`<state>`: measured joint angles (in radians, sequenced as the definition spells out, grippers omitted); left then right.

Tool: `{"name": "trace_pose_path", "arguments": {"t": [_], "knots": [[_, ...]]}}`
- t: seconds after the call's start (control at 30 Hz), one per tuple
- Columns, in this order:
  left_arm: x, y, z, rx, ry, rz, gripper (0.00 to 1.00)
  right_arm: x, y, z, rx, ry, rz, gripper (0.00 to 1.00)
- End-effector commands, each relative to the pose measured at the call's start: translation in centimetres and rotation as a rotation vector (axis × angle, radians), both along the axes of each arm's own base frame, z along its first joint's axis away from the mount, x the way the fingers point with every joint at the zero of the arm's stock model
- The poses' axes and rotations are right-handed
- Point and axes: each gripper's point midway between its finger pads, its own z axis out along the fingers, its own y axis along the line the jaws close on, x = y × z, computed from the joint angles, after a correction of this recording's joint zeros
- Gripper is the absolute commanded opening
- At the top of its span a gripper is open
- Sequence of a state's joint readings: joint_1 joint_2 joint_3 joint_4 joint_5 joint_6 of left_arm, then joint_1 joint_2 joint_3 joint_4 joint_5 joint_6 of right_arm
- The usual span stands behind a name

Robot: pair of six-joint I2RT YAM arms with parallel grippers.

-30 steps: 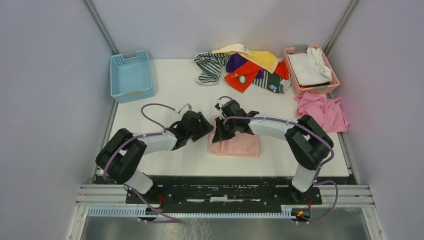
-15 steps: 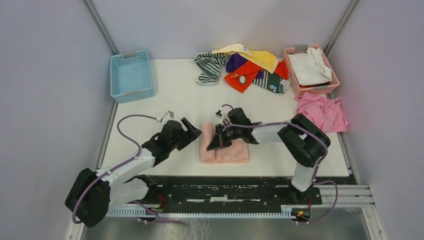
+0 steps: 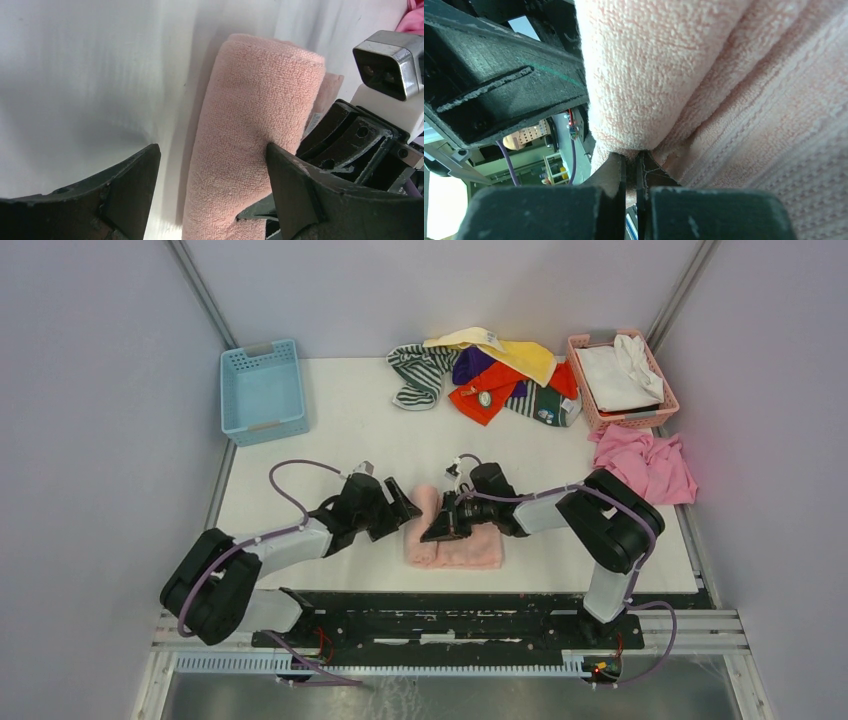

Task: Roll the towels
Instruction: Roll the towel at the center of the board.

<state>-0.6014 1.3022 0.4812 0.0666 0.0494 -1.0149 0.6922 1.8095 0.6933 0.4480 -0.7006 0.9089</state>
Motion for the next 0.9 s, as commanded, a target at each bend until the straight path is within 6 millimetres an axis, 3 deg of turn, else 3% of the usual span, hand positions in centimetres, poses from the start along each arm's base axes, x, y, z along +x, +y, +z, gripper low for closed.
{"name": "trace_pose_path", "arguments": {"t": [0.0, 0.2, 0.33, 0.43, 0.57, 0.7, 0.87], "knots": [[1.9, -3.5, 2.8, -0.107, -0.107, -0.127, 0.84, -1.0, -1.5, -2.9, -0.09, 0.066, -0.018, 0.02], [1.0, -5.1, 0.4, -0.147, -0.026, -0.206, 0.81, -0.7, -1.5, -2.7, -0.11, 0.044, 0.004, 0.03], [0.5, -5.0, -1.4, -0.121, 0.015, -0.203, 0.7, -0.3, -1.8, -2.3, -0.134, 0.021, 0.0, 0.08], [0.1, -4.6, -3.1, -0.039, 0.05, -0.188, 0.63, 0.0, -2.0, -1.7, -0.154, -0.008, -0.003, 0.16], [0.0, -3.4, -4.5, 0.039, 0.072, -0.122, 0.51, 0.5, -2.4, 0.2, -0.186, -0.06, -0.007, 0.34], [0.5, -1.7, -5.0, 0.12, 0.076, -0.055, 0.44, 0.6, -4.7, 2.7, -0.285, -0.148, -0.024, 0.5], [1.2, -0.3, -4.7, 0.188, 0.061, 0.007, 0.41, 0.1, -9.8, 3.7, -0.507, -0.221, -0.092, 0.54]]}}
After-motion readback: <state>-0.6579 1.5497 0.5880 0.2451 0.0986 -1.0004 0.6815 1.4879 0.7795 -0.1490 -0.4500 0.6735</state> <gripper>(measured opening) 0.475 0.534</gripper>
